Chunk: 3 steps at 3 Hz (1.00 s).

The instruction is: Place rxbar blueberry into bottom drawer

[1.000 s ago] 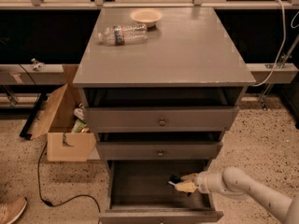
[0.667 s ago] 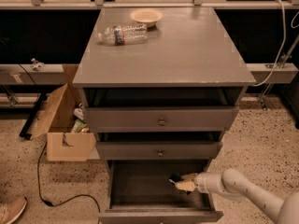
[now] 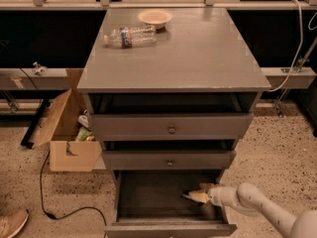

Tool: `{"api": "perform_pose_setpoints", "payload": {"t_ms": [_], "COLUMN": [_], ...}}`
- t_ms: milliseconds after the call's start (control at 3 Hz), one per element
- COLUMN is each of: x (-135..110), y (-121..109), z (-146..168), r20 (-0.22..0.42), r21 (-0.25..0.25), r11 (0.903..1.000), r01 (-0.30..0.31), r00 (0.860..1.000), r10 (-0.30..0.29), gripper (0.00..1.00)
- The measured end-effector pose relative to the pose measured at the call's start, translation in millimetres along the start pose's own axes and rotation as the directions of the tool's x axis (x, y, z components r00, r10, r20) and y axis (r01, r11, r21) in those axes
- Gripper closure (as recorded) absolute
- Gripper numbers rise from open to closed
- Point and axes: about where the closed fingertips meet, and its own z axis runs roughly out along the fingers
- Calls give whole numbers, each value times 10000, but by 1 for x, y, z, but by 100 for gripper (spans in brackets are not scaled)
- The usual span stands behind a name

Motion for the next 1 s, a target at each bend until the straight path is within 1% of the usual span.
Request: {"api": "perform_pose_setpoints", "payload": {"t_ms": [333,667,1000], "x": [-3,-13,-10], "y": [-2,6,25], "z": [-17,-68,-142], "r20": [304,783,1005], "r21": [164,530,1082], "r11": [9998,9982,9937], "r01": [89,291,295], "r00": [9995,9964,9941], "r10": [-94,-333,-404], "gripper": [0,0,0]}}
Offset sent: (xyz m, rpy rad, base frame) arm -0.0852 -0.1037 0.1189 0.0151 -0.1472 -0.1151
